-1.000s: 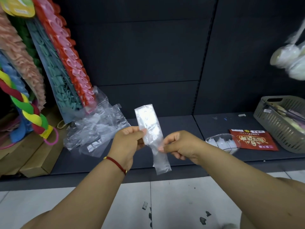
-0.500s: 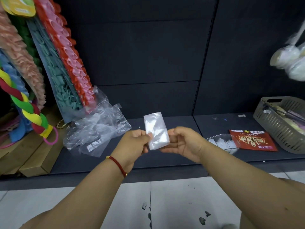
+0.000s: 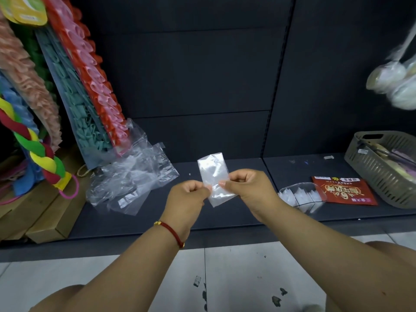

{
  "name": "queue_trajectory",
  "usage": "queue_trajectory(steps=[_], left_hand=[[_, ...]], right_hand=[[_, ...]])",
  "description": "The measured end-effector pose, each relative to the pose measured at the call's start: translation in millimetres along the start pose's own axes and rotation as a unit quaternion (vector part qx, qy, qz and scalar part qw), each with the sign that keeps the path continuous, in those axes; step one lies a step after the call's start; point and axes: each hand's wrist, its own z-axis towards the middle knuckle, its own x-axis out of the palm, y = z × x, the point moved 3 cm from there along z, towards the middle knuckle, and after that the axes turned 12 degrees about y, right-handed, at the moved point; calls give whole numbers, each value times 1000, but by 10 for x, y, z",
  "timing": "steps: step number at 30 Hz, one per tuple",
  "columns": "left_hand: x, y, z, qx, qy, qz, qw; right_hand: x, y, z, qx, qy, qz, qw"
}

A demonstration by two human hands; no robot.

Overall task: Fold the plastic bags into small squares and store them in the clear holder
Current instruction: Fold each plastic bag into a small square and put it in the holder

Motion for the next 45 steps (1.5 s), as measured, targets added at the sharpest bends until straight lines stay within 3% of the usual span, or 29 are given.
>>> queue_trajectory(steps=[3, 8, 18, 24, 29, 34, 39, 45], left_hand=[[3, 9, 21, -51, 7, -81, 995], [52, -102, -13, -111, 89, -264, 954], [24, -137, 54, -80, 20, -310, 947], [140, -247, 2, -51, 35, -298, 952], [333, -390, -91, 42, 39, -139, 989], [564, -527, -182, 52, 82, -98, 990], [832, -588, -258, 10, 151, -153, 976], [1031, -680, -307, 78, 188, -141, 969]], right_hand=[[-1, 17, -14, -3, -1, -12, 1000], [35, 40, -45, -6, 5, -34, 999], [-18, 120, -168, 2, 48, -66, 997], [-126, 175, -245, 24, 23, -94, 995], [-274, 297, -341, 43, -16, -171, 984], [-471, 430, -523, 35, -46, -37, 998], [-670, 462, -679, 23, -66, -24, 997], [-873, 493, -885, -36, -79, 106, 991]])
